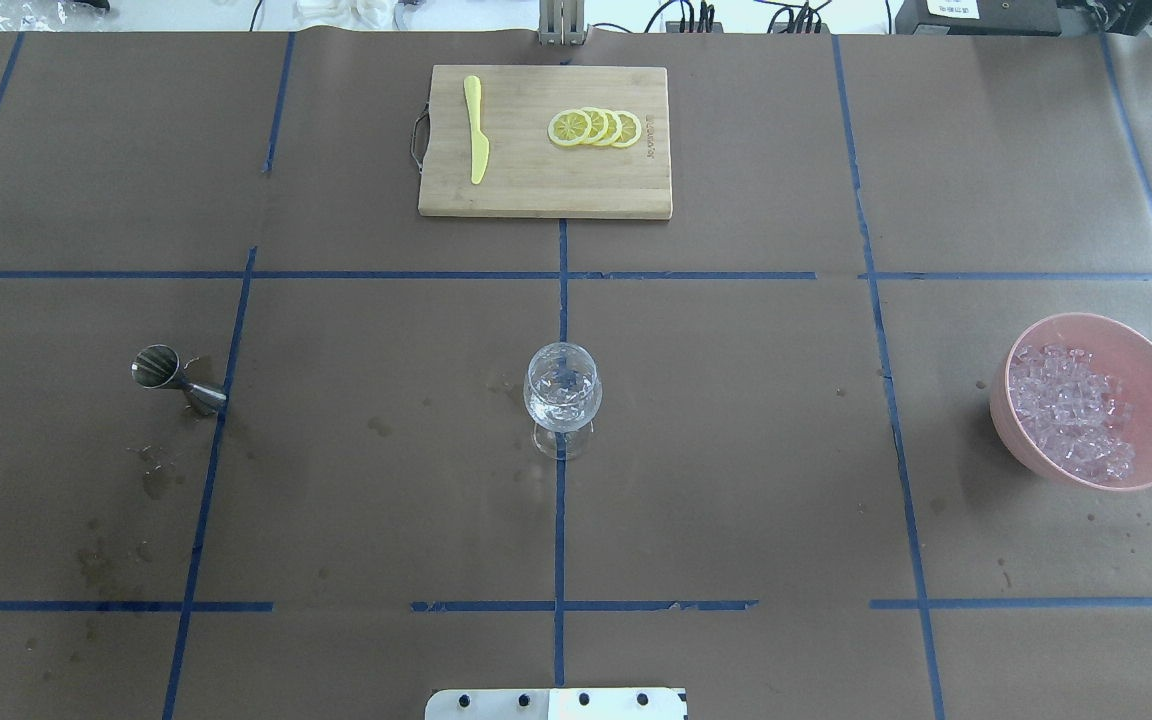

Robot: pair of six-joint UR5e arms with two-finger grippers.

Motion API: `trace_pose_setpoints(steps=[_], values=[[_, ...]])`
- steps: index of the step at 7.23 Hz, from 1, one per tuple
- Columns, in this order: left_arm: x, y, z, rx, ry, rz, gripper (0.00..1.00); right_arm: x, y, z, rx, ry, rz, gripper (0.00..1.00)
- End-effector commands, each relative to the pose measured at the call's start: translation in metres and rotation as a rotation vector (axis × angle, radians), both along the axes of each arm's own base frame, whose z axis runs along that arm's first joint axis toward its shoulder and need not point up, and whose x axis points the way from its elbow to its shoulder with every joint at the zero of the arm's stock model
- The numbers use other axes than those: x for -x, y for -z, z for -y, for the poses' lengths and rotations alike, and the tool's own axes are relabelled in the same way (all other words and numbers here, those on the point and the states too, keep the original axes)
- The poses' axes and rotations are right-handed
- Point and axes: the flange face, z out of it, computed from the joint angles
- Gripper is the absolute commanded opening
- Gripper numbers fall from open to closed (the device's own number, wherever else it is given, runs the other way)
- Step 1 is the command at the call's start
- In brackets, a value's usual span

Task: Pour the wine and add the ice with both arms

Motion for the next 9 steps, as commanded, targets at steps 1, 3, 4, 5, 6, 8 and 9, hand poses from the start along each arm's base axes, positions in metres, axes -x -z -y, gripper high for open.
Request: trace_pose_setpoints(steps=[1,3,4,5,6,8,9], values=[[0.0,-0.002,0.001,0.001,-0.002,0.001,1.0,0.0,-0.001,0.0,0.001,0.0,0.0,1.0],[-0.001,-0.001,0.002,-0.015,-0.001,-0.001,1.0,0.0,-0.002,0.0,0.002,0.0,-0.001,1.0],[-0.001,0.001,0.003,-0.018,-0.001,-0.001,1.0,0.0,-0.002,0.0,0.002,0.0,-0.001,1.0],[-0.001,0.002,0.004,-0.021,-0.001,-0.001,1.0,0.0,-0.002,0.0,0.002,0.0,-0.001,1.0],[0.0,0.006,0.008,-0.03,0.001,-0.001,1.0,0.0,-0.001,0.001,-0.001,0.0,-0.002,1.0],[0.0,0.014,0.014,-0.092,0.01,-0.004,1.0,0.0,0.001,0.003,-0.004,0.0,-0.002,1.0],[0.002,0.015,0.016,-0.104,0.015,-0.005,1.0,0.0,0.002,0.003,-0.005,0.0,-0.002,1.0]])
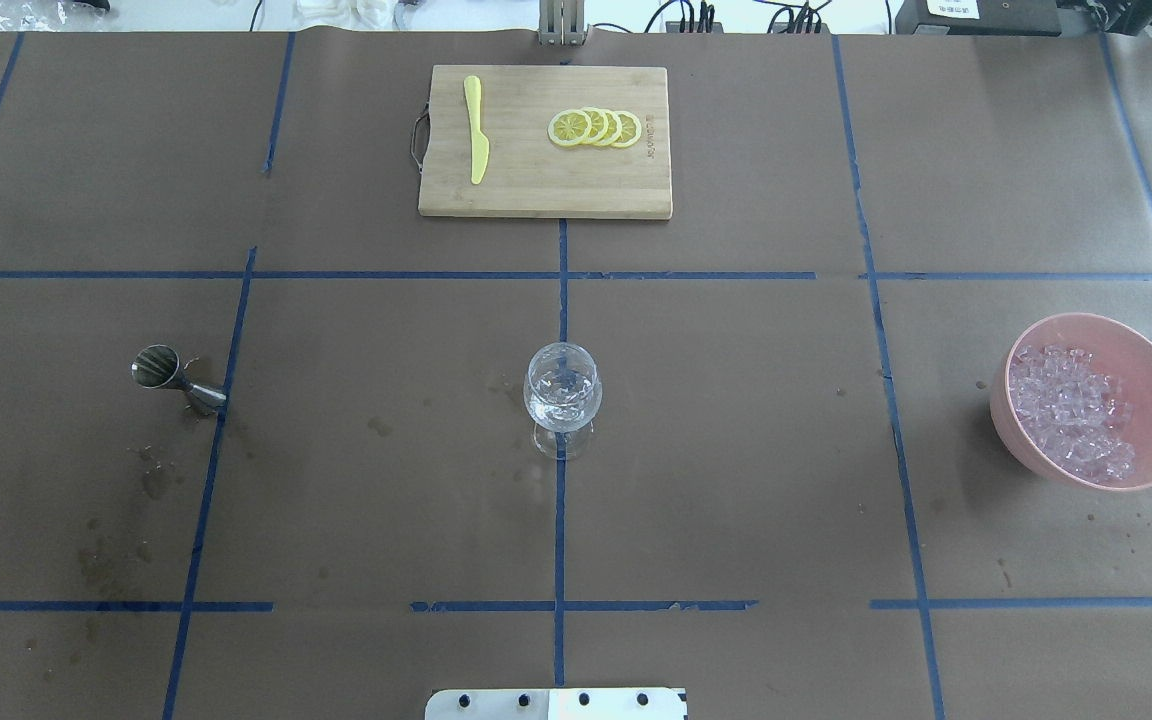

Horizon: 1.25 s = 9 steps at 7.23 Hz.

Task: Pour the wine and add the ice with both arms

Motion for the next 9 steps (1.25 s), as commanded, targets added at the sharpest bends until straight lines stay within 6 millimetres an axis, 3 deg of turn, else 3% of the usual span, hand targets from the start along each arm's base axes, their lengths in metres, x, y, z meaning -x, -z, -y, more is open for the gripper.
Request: trace_pose_setpoints(steps=[1,4,9], values=[[0.006,0.005,0.004,-0.031,0.016,-0.002,1.0,0.0,0.002,0.001,-0.003,0.0,0.0,1.0],[0.048,0.009,-0.001,-0.04,0.102,-0.001,1.0,0.0,0.004,0.002,-0.007,-0.001,0.0,1.0],[0.048,0.01,0.002,-0.039,0.103,0.001,1.0,0.0,0.006,0.003,-0.01,-0.001,0.0,1.0]])
